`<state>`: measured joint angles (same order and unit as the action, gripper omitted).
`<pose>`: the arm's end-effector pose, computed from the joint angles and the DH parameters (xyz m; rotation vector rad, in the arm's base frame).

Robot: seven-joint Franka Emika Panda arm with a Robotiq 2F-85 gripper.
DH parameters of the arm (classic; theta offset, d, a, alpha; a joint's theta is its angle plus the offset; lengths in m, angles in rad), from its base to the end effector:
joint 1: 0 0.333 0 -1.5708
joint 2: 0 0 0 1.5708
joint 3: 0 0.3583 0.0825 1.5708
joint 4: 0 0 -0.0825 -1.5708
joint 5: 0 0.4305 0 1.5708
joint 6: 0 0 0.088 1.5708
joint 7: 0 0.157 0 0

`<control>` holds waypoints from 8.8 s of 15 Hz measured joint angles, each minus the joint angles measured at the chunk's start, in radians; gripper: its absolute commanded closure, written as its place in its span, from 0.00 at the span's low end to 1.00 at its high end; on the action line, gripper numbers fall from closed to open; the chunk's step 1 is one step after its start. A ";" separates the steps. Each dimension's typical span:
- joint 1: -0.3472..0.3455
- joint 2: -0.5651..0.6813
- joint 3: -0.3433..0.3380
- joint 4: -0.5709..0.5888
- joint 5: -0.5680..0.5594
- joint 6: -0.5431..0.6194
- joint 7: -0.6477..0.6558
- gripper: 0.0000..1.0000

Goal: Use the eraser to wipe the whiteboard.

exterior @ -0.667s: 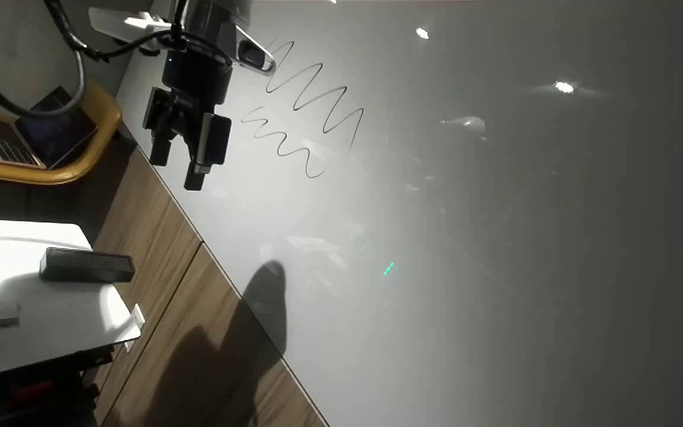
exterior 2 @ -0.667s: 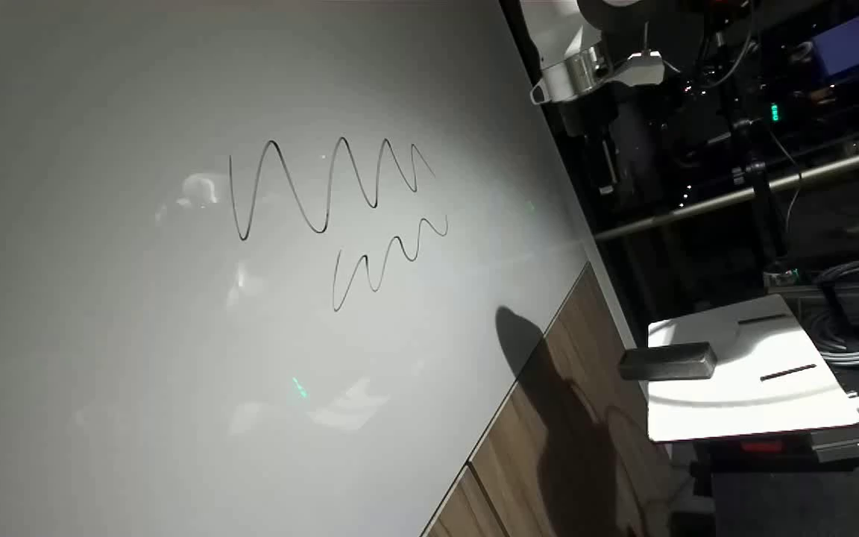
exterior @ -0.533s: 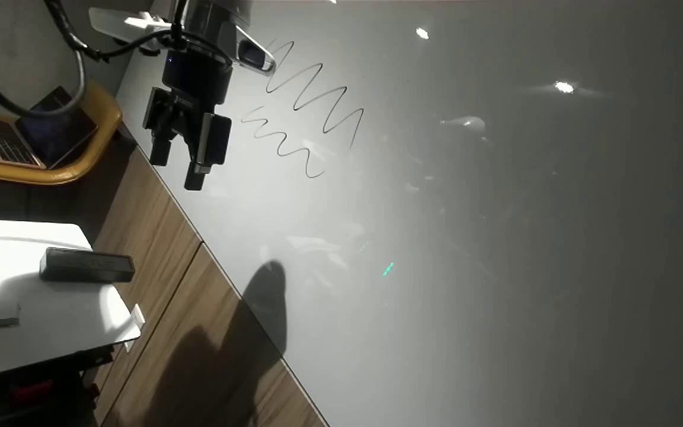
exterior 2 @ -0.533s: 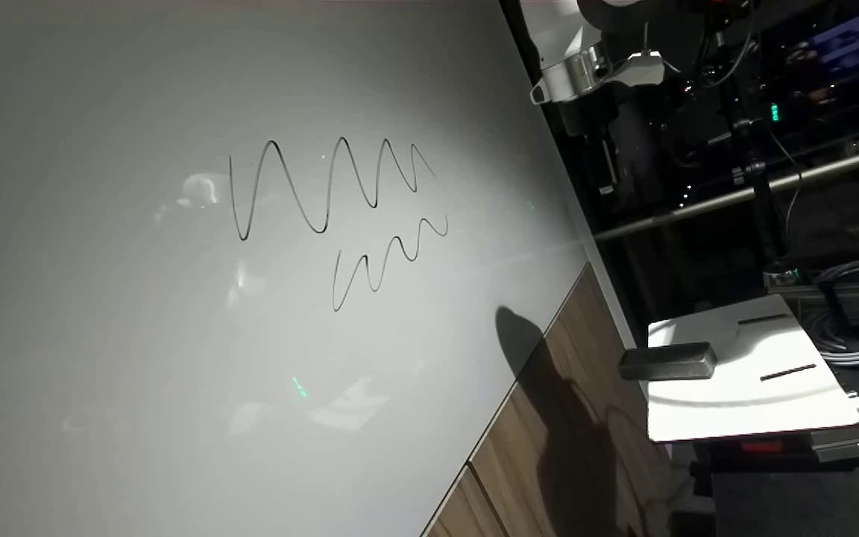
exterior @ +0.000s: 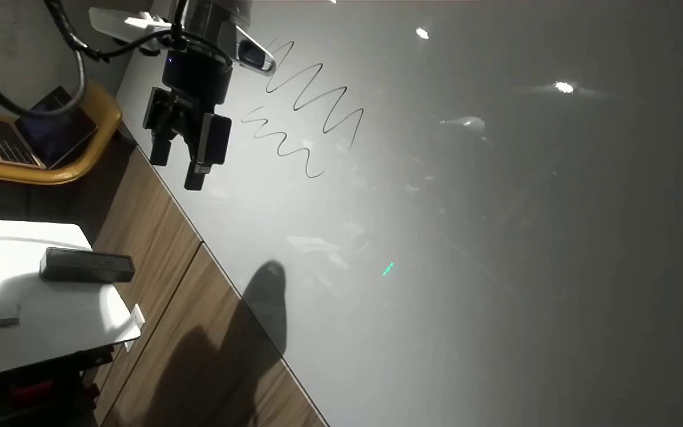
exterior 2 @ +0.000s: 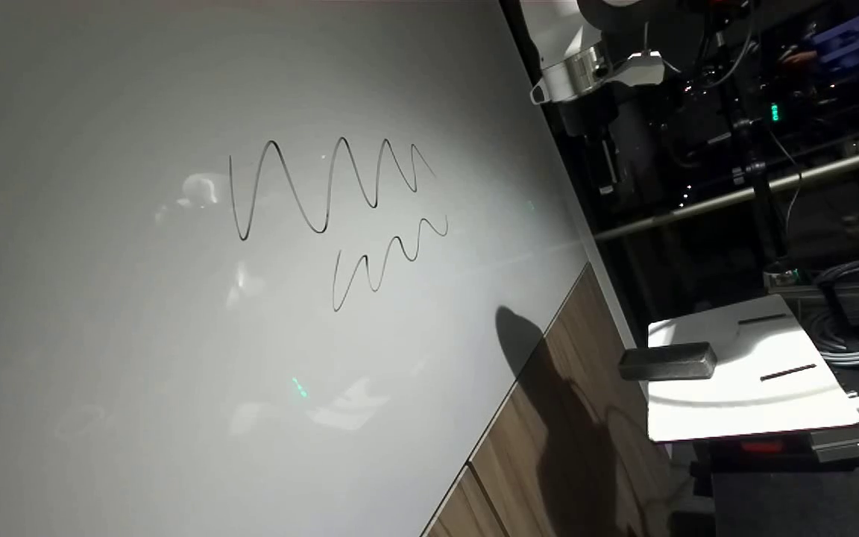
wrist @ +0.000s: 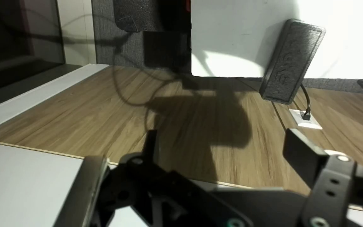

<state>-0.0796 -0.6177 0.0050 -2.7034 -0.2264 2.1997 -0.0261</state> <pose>0.3789 -0.0454 0.3884 2.9370 0.1085 0.1524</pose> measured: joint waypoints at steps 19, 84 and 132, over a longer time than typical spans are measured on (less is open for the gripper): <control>0.080 0.013 0.100 -0.057 0.152 0.032 0.223 0.00; 0.118 0.450 0.421 0.661 -0.167 0.454 0.487 0.71; 0.355 0.696 0.255 1.207 -0.331 -0.070 0.604 0.71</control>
<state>0.2752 0.0779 0.2603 -1.4963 -0.5570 2.1301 0.5783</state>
